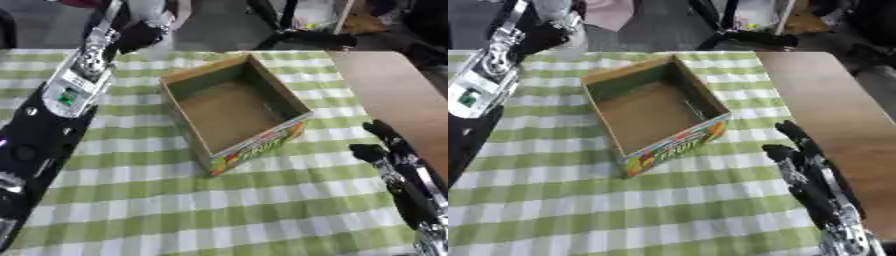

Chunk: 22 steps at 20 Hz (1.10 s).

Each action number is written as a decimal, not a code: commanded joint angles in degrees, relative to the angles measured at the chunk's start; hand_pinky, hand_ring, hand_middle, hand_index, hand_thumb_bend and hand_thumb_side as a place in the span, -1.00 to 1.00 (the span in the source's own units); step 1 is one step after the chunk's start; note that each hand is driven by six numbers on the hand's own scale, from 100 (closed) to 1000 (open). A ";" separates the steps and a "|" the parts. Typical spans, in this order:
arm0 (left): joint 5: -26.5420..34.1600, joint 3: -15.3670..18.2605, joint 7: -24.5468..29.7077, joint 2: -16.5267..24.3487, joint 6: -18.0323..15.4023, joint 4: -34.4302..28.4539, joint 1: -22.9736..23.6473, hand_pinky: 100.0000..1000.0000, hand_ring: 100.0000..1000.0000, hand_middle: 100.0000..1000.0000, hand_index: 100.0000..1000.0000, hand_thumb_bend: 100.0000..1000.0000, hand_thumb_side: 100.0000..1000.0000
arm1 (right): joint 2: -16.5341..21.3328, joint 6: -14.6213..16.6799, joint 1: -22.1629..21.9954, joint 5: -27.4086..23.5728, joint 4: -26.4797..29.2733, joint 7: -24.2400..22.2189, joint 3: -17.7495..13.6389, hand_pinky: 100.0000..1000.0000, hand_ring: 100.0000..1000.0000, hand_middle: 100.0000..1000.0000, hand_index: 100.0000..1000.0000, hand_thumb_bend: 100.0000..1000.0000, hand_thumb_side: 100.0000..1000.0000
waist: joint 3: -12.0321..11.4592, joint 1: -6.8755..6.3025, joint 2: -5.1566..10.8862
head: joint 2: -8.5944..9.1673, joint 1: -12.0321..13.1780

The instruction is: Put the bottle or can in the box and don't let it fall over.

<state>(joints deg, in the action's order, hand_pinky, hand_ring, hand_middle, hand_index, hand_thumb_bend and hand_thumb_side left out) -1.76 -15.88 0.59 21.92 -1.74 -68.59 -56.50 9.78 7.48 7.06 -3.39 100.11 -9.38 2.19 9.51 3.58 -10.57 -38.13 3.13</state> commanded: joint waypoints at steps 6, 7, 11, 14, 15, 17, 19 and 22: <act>-0.04 -4.83 9.42 -4.85 -0.04 0.25 -0.59 0.35 1.00 1.00 -0.03 -1.00 -0.85 | 0.30 0.04 0.40 -0.47 0.45 -0.42 0.17 0.66 0.53 0.93 0.99 -1.00 0.00 | 0.84 -0.01 1.38 | 0.66 0.22; -0.71 -4.96 9.86 -5.35 -0.14 1.06 -0.33 0.36 1.00 1.00 0.03 -1.00 -0.52 | 0.29 0.05 0.40 -0.47 0.45 -0.44 0.18 0.66 0.53 0.93 0.99 -1.00 0.00 | 0.89 0.01 1.35 | 0.68 0.21; -5.50 -4.88 10.00 -6.05 -1.13 4.13 0.78 0.40 1.00 1.00 0.60 -1.00 -0.25 | 0.24 0.05 0.46 -0.47 0.46 -0.41 0.12 0.66 0.53 0.93 0.99 -1.00 0.01 | 0.89 0.01 1.29 | 0.72 0.05; -10.30 -4.06 8.48 -5.61 -2.51 5.42 1.55 0.43 1.00 1.00 0.86 -0.13 0.35 | 0.24 0.04 0.45 -0.44 0.46 -0.33 0.02 0.66 0.53 0.93 0.99 -1.00 0.01 | 0.67 -0.02 1.29 | 0.77 -0.28; -11.04 -3.66 7.86 -5.40 -2.86 5.74 1.83 0.44 1.00 1.00 0.88 -0.06 0.38 | 0.25 0.05 0.47 -0.43 0.46 -0.32 0.01 0.66 0.53 0.93 0.99 -1.00 0.01 | 0.55 0.00 1.30 | 0.80 -0.40; -11.58 -3.05 6.83 -4.92 -3.41 6.12 2.29 0.44 1.00 1.00 0.92 0.06 0.44 | 0.25 0.06 0.49 -0.43 0.47 -0.31 -0.02 0.66 0.53 0.93 0.99 -1.00 0.01 | 0.33 0.07 1.31 | 0.85 -0.53; -11.51 -2.68 6.13 -4.27 -3.77 6.01 2.68 0.45 1.00 1.00 0.97 0.14 0.48 | 0.25 0.07 0.46 -0.42 0.46 -0.29 -0.05 0.66 0.53 0.93 0.99 -1.00 0.00 | 0.11 0.18 1.32 | 0.89 -0.67; -11.50 -2.34 5.73 -2.96 -3.87 4.95 3.35 0.46 1.00 1.00 0.99 0.20 0.51 | 0.24 0.07 0.48 -0.40 0.42 -0.23 -0.11 0.66 0.53 0.93 0.99 -1.00 0.00 | -0.18 0.34 1.34 | 0.90 -0.72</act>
<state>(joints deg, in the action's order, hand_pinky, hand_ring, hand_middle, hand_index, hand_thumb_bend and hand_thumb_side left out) -13.11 -18.90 6.75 17.57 -5.49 -62.55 -52.19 9.66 7.47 7.07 -3.61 100.07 -9.64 2.49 9.29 4.01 -10.56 -38.10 2.57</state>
